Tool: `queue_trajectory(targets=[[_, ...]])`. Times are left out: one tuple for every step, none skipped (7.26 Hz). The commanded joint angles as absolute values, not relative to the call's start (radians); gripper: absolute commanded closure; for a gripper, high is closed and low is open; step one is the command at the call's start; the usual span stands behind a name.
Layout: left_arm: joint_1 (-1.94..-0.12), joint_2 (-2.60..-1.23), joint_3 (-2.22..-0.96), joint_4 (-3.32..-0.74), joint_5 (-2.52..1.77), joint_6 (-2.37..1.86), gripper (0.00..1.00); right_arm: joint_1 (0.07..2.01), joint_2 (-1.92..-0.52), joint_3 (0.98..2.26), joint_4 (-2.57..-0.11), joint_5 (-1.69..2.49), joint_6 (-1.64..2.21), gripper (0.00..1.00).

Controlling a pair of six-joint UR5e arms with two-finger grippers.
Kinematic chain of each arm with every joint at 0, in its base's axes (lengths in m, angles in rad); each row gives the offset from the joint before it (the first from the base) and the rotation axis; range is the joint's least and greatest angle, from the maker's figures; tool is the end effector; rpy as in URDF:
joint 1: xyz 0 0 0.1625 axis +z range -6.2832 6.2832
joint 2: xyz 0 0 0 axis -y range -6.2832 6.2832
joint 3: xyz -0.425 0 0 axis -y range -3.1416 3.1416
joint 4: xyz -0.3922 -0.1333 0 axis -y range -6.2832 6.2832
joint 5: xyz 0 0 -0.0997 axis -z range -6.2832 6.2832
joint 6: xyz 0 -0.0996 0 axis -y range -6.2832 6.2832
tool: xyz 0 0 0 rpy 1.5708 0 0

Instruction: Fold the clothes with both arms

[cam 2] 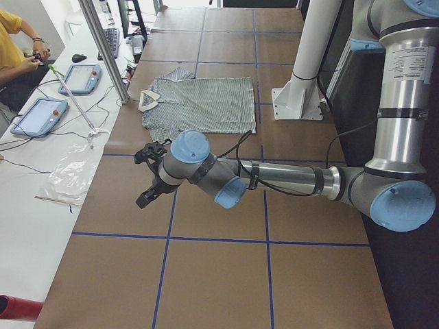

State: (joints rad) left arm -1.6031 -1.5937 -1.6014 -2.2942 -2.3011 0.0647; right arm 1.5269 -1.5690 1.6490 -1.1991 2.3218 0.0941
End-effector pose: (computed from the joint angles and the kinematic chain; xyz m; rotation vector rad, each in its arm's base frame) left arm -0.0838 -0.5221 0.5494 0.7747 0.6563 0.3130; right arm 0.0428 -0.5156 0.5781 0.3780 -0.7654 -0.1224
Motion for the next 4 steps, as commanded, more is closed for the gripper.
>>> queue_trajectory(targets=[[-1.603, -1.595, -1.589, -2.341, -2.304, 0.008, 0.0, 1.42, -1.429, 1.615, -1.155, 2.336, 0.291, 0.0], [-1.603, -1.594, -1.592, -2.342, -2.304, 0.008, 0.0, 1.345, -1.369, 1.594, -1.106, 2.31, 0.419, 0.0], [-1.601, -1.595, -1.595, -2.342, -2.304, 0.006, 0.0, 1.263, -1.312, 1.576, -1.045, 2.263, 0.545, 0.0], [-1.601, -1.595, -1.595, -2.342, -2.304, 0.008, 0.0, 1.17, -1.252, 1.557, -0.996, 2.15, 0.672, 0.0]])
